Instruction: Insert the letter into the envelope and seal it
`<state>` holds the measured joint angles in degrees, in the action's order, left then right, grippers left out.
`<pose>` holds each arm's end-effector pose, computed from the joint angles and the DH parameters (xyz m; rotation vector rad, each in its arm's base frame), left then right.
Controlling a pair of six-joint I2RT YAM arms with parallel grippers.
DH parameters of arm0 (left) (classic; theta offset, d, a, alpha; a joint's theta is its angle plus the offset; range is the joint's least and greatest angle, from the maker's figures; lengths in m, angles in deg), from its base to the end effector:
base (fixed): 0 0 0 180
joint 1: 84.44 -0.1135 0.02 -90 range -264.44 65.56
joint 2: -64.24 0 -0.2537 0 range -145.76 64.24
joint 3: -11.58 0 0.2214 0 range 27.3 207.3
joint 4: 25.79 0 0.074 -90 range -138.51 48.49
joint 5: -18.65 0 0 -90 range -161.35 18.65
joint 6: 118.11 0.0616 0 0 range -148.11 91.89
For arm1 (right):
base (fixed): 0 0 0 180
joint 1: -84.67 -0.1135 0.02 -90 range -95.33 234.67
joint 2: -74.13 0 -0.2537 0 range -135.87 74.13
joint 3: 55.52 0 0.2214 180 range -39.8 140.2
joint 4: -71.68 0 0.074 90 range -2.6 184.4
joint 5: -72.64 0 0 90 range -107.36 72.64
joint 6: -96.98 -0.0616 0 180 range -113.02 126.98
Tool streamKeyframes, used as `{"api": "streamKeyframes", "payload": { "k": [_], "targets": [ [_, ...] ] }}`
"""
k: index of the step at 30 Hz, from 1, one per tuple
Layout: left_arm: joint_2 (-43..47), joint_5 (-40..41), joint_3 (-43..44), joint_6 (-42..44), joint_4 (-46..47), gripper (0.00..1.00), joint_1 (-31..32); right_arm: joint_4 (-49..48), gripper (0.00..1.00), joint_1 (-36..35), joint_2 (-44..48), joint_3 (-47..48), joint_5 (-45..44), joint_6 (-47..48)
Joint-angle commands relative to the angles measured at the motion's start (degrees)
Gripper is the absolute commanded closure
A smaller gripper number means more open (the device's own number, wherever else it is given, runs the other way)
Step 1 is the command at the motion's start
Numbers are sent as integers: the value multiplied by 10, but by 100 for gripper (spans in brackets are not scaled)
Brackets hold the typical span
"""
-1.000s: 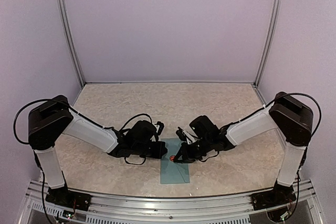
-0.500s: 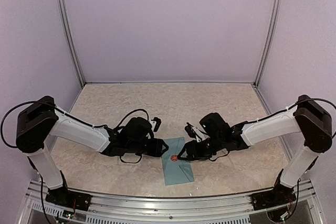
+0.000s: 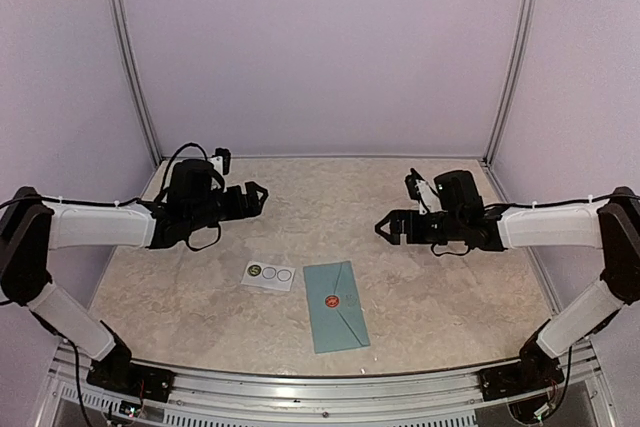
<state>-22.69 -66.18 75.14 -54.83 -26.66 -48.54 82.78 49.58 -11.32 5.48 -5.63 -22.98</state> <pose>0.2731 -0.1908 0.2234 0.1041 2.0423 -0.6078 0.2470 0.1889 0.1967 -0.2252 2.3003 0.8384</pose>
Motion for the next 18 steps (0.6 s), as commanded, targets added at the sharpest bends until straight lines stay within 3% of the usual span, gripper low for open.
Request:
{"api": "streamKeyframes", "payload": {
  "k": [1, 7, 9, 14, 18],
  "targets": [
    [71, 14, -70, 61, 44, 3, -126, -37, 0, 115, 34, -37, -32, 83],
    [206, 18, -221, 100, 127, 1, -336, -118, 1, 302, 112, -118, -15, 135],
    [249, 44, -270, 115, 162, 1, -377, -158, 0, 339, 144, -151, -30, 153],
    [292, 92, -372, 145, 277, 1, -393, -279, 1, 362, 195, -248, -111, 202],
    [258, 84, -365, 153, 290, 1, -393, -319, 1, 363, 216, -288, -142, 214]
  ]
}}
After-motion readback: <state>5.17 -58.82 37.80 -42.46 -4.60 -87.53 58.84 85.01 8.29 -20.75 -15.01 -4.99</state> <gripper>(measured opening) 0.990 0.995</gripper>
